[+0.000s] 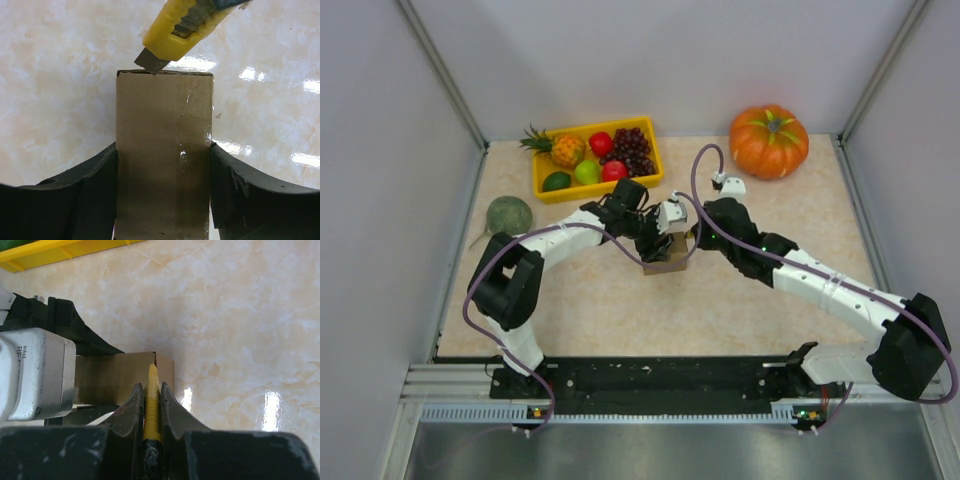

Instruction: Unpack the express box

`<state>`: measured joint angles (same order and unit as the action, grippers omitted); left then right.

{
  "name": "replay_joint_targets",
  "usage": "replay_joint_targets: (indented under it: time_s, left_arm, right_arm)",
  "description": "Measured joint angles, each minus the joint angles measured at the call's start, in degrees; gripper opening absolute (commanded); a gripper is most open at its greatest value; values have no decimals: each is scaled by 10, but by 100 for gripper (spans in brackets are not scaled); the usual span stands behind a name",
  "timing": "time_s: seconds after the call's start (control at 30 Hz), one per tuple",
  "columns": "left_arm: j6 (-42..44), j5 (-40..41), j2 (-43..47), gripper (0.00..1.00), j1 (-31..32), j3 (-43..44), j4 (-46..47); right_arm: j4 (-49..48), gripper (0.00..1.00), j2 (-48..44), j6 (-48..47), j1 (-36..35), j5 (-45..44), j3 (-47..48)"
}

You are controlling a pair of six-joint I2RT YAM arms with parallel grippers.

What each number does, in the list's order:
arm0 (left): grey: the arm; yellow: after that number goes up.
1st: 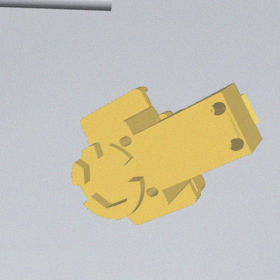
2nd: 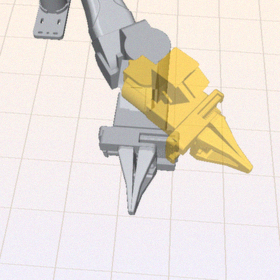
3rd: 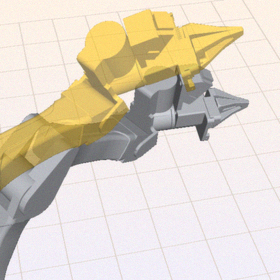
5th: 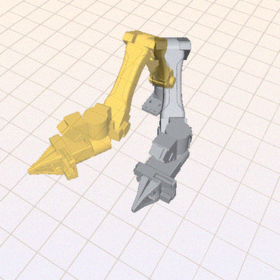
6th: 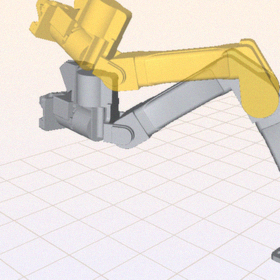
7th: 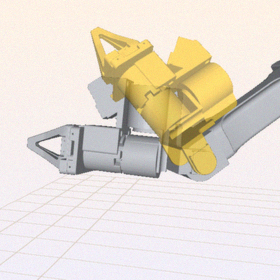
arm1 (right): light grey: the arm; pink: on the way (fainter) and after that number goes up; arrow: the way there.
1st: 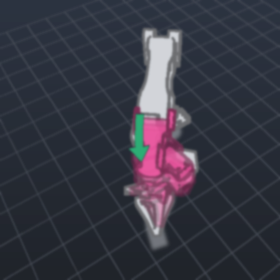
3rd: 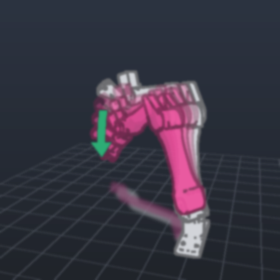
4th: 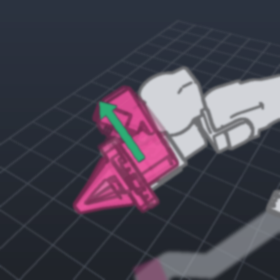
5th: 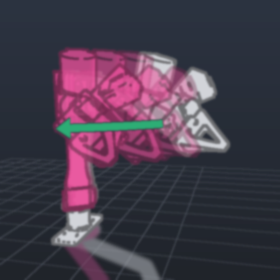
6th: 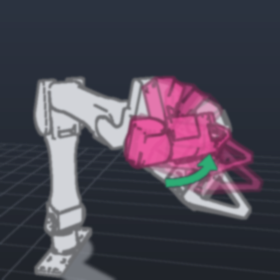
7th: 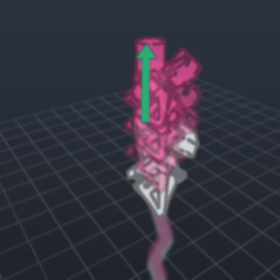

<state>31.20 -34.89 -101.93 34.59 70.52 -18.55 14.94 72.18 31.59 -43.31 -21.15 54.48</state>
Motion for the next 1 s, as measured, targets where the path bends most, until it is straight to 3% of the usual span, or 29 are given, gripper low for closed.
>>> replay_joint_targets:
  time_s: [1.0]
  left_arm:
    - [4,-4,-18,17,13,32,-38]
  right_arm:
    - [-20,0,-82,-3,7,31,-76]
